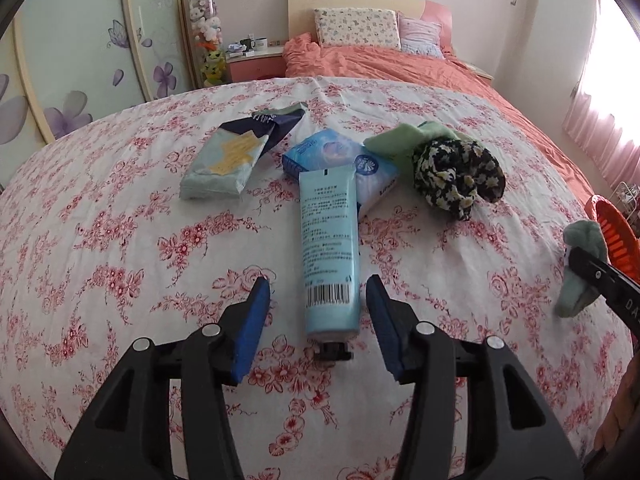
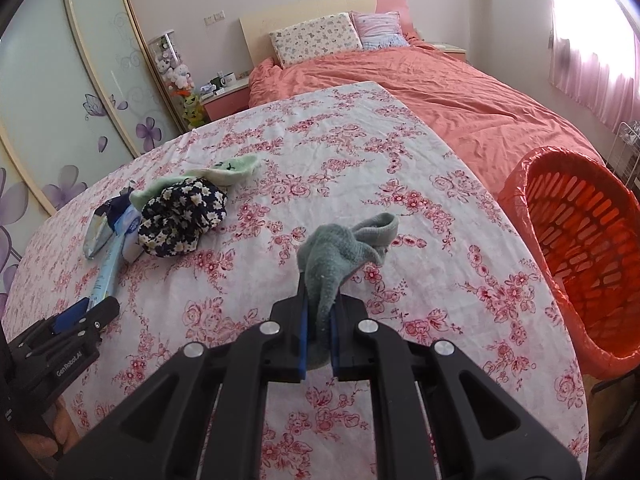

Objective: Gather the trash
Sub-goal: 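Carry the tube and sock to the orange basket and release both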

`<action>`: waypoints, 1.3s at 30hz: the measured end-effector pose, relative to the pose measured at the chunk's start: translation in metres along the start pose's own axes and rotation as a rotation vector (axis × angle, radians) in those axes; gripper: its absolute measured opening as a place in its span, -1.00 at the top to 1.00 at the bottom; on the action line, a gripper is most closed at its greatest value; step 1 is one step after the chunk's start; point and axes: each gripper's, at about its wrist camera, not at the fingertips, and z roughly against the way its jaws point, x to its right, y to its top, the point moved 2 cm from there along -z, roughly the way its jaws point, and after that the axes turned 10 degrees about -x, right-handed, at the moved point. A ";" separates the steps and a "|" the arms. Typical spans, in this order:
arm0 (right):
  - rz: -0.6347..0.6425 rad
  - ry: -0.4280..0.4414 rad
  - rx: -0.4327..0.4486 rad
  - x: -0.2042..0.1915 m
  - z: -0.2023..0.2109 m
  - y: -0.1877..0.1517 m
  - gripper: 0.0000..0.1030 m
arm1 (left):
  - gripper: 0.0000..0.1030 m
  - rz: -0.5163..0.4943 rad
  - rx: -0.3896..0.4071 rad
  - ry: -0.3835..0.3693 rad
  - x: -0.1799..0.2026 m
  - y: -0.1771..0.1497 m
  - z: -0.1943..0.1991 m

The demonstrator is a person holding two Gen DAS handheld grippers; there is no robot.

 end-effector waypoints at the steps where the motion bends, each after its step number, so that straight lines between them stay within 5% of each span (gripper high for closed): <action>1: -0.001 0.001 0.000 0.000 0.001 0.000 0.82 | 0.27 -0.002 0.002 0.004 0.001 0.000 0.000; 2: -0.003 0.003 0.000 0.000 0.001 0.000 0.82 | 0.47 -0.009 0.005 -0.002 0.002 0.000 0.001; 18: -0.008 0.048 0.149 0.012 0.083 0.014 0.82 | 0.48 -0.076 0.155 -0.053 0.028 0.026 0.076; 29: -0.031 0.040 0.249 0.044 0.140 0.011 0.82 | 0.48 -0.184 0.260 -0.138 0.099 0.039 0.125; 39: -0.109 -0.008 0.300 0.106 0.172 0.006 0.82 | 0.48 -0.295 0.270 -0.240 0.176 0.036 0.136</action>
